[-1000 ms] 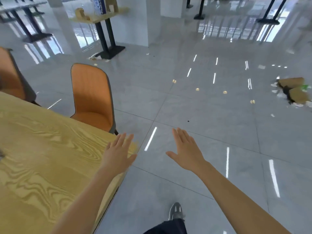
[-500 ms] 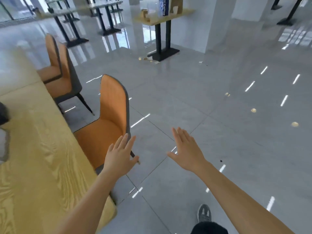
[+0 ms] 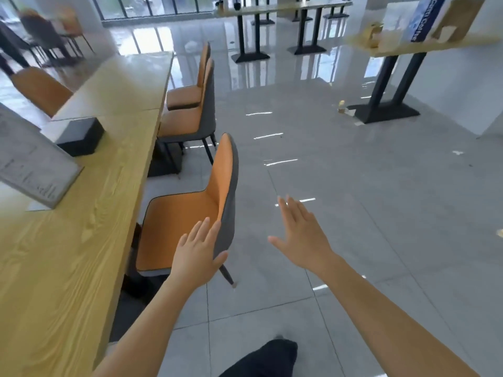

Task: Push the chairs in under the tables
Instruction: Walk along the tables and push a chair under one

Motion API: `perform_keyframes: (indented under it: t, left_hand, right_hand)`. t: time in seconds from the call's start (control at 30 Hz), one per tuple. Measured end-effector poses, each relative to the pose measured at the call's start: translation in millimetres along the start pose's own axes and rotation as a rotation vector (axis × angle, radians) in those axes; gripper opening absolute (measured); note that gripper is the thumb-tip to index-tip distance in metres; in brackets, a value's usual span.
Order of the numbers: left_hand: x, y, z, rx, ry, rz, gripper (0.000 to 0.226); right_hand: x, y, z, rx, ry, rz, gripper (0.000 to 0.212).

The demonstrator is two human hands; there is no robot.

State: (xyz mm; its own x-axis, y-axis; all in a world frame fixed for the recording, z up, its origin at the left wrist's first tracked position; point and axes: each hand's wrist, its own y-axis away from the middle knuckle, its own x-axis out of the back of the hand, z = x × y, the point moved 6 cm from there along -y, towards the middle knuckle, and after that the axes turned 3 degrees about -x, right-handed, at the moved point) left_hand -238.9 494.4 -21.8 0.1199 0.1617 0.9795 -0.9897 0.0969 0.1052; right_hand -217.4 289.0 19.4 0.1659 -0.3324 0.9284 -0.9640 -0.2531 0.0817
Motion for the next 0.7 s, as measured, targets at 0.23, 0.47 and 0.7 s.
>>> perform_keyframes:
  t: [0.23,0.47,0.7]
  left_hand:
    - [-11,-115,9,0.169,0.062,0.048,0.072]
    - [21,-228,0,0.338,0.093,0.066,0.070]
    - [42,-327,-6,0.445,0.078,0.074,0.071]
  right_hand:
    - [12,-134,34,0.166,0.059,-0.064,0.082]
    - [40,-279,41,0.346,0.097,-0.126,0.081]
    - [50,-408,49,0.487,0.046,-0.170,0.080]
